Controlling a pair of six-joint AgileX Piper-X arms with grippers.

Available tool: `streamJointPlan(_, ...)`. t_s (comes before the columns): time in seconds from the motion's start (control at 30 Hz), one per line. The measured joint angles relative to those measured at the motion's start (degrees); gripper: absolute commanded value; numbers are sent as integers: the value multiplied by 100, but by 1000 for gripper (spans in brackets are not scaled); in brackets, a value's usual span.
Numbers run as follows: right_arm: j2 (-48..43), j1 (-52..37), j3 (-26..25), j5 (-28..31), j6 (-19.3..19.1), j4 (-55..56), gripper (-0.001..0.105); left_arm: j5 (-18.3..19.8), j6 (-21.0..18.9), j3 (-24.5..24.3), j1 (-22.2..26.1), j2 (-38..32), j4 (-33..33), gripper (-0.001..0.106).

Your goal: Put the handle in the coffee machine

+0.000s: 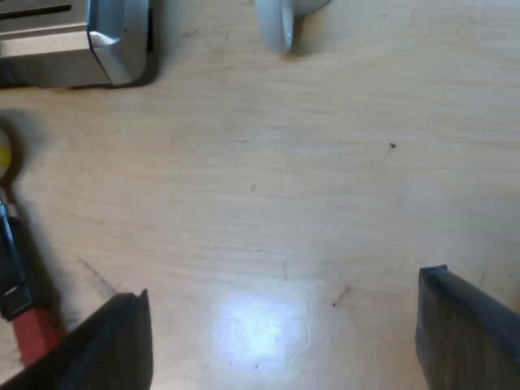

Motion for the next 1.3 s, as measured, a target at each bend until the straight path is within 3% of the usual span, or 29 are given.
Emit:
streamJointPlan(0.07,144,0,-71,-95,-21,50,69,35,96,0,-159,84,0,60)
streamJointPlan(0.2,604,53,-116,-836,-2,54,69,236,380,0,-552,318,-19,60)
streamJointPlan(0.4,1009,410,-116,-1044,-4,60,69,576,410,0,-942,661,-46,60)
streamJointPlan(0.57,1236,718,-116,-979,1,60,69,750,410,0,-1248,1029,-234,60)
streamJointPlan(0.6,1443,1004,-116,-811,110,60,69,1020,410,0,-1475,1279,-360,60)
streamJointPlan(0.8,2114,2102,-126,-223,627,-380,69,1405,410,0,-1986,1816,-427,60)
streamJointPlan(0.93,2355,2466,-126,-81,836,-608,69,1449,410,0,-2191,1997,-444,60)
streamJointPlan(1.07,2578,2775,-126,10,1043,-748,68,1574,467,0,-2460,2164,-469,68)
streamJointPlan(1.3,3121,3707,-43,451,1393,-934,22,1606,539,0,-2635,2282,-469,70)
